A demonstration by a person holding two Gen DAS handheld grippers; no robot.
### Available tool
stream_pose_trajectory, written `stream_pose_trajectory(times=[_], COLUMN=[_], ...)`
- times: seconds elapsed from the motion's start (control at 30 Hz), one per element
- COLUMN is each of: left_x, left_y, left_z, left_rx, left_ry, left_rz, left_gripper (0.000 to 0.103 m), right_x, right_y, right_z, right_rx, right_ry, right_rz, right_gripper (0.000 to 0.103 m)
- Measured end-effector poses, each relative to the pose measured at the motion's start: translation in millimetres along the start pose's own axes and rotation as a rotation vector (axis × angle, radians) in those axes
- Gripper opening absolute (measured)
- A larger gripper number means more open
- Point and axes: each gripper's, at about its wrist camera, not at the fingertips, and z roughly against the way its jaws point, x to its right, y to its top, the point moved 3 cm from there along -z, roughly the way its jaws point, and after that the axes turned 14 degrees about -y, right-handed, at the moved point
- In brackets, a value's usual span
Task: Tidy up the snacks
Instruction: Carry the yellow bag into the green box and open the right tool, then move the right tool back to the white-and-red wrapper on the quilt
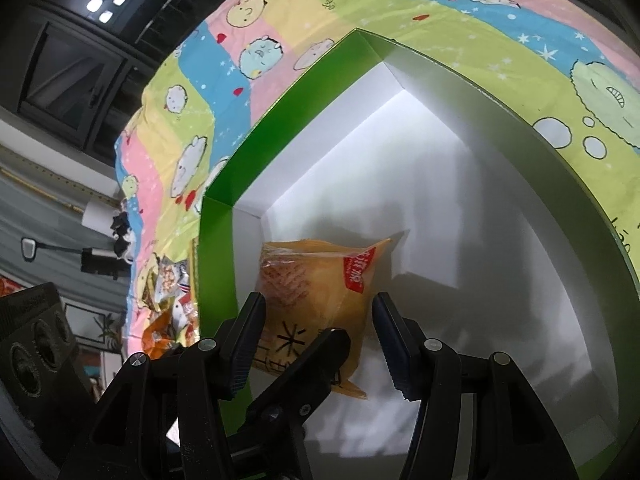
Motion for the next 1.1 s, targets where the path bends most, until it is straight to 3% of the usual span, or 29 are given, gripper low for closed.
stream_pose_trajectory(times=[0.13, 0.53, 0.63, 0.83, 0.87, 1.1], left_x=[0.1, 2.9, 5.2, -10.0, -15.0, -81.2], left_y=[-0.5, -4.2, -4.6, -8.9, -10.8, -27.5], left_z=[1.2, 15.4, 35.5, 94.4, 104.2, 173.2], left_rx=[0.014, 0.061, 0.107, 0.232, 0.258, 0.410], left_ry=[0.007, -0.054, -0.087, -0.100, -0.092, 0.047], left_rz=[-0.023, -0.071, -0.074, -0.054, -0.042, 0.113], left_gripper=[0.049, 0.053, 0.063, 0.084, 0.090, 0.101], right_x=[-0.1, 1.9, -2.3, -19.0, -24.0, -67.0], right_y=[-1.0, -5.7, -5.6, -6.9, -7.8, -15.6], right_z=[-2.5, 3.9, 17.4, 50.7, 56.3, 74.6], right_rx=[-0.006, 0.009, 0.055, 0.188, 0.212, 0.313], right_ry=[-0.028, -0.070, -0.077, -0.031, -0.026, -0.014], right_rz=[-0.001, -0.024, -0.020, -0.012, -0.003, 0.074], right_gripper=[0.059, 0.059, 0.059, 0.078, 0.081, 0.085])
